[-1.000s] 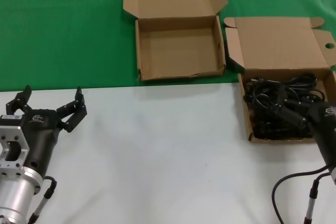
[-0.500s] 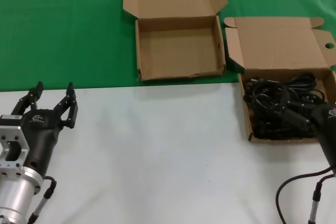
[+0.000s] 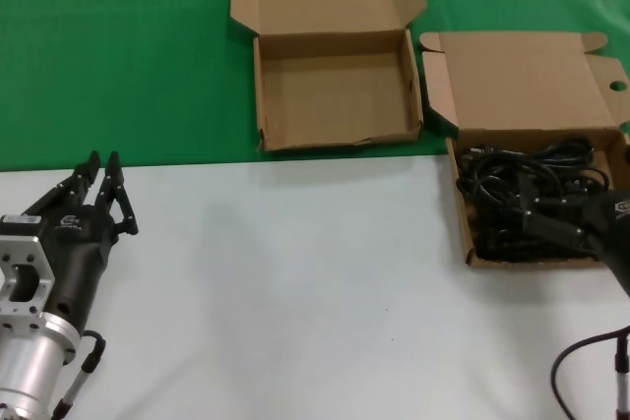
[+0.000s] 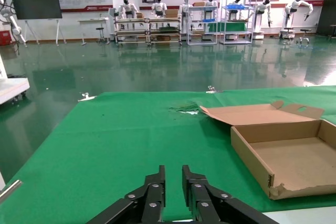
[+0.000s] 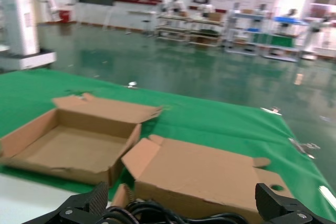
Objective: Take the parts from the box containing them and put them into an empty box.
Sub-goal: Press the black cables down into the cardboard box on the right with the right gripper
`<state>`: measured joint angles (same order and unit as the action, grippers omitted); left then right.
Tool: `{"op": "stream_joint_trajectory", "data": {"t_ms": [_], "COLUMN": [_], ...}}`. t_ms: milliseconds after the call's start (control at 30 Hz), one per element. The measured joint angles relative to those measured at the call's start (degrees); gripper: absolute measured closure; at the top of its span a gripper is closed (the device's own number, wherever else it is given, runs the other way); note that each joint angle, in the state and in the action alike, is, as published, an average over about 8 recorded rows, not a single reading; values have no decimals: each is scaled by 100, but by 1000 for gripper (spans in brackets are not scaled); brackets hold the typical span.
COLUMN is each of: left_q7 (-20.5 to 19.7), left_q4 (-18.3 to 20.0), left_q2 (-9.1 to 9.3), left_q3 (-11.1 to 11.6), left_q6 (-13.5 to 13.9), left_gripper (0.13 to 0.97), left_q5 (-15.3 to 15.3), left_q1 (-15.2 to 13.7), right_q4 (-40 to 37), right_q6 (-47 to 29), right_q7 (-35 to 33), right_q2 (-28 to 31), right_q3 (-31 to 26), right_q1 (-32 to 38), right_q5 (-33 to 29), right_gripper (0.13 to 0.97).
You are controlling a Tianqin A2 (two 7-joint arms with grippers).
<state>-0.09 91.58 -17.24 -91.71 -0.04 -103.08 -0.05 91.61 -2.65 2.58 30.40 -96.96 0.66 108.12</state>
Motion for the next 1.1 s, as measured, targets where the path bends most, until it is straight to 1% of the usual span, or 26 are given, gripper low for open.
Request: {"op": "stream_joint_trajectory", "data": {"t_ms": [133,333,400,633,833,967,1100], "left_q7": [0,0,0,0,-1,-2,-2], "left_q4": [0,0,0,0,0,0,0], "left_q2": [0,0,0,0,0,0,0], "left_q3": [0,0,0,0,0,0,0], "left_q6": [0,0,0,0,0,0,0], "left_gripper": [850,915,937,952,958,958,958], "left_q5": [0,0,0,0,0,1,1], "left_q1": [0,0,0,0,0,0,0], "right_q4": [-83,-250,-323,-722,-1304,-1926,-2675], "right_q6": [-465,-1315,-1609,-2845,-4002,-4814,-5643], "right_q7": [3,-179,-237,-480,-927,-1381,-1979], "right_q2": [304,690,818,1344,1709,1809,1784], "right_q3": [21,116,118,-35,-297,-606,-974], "right_q1": [111,360,491,1178,2059,2875,3783], "right_q5": [-10,0,5,5,-122,-364,-683], "right_gripper": [129,129,129,129,129,129,129]}}
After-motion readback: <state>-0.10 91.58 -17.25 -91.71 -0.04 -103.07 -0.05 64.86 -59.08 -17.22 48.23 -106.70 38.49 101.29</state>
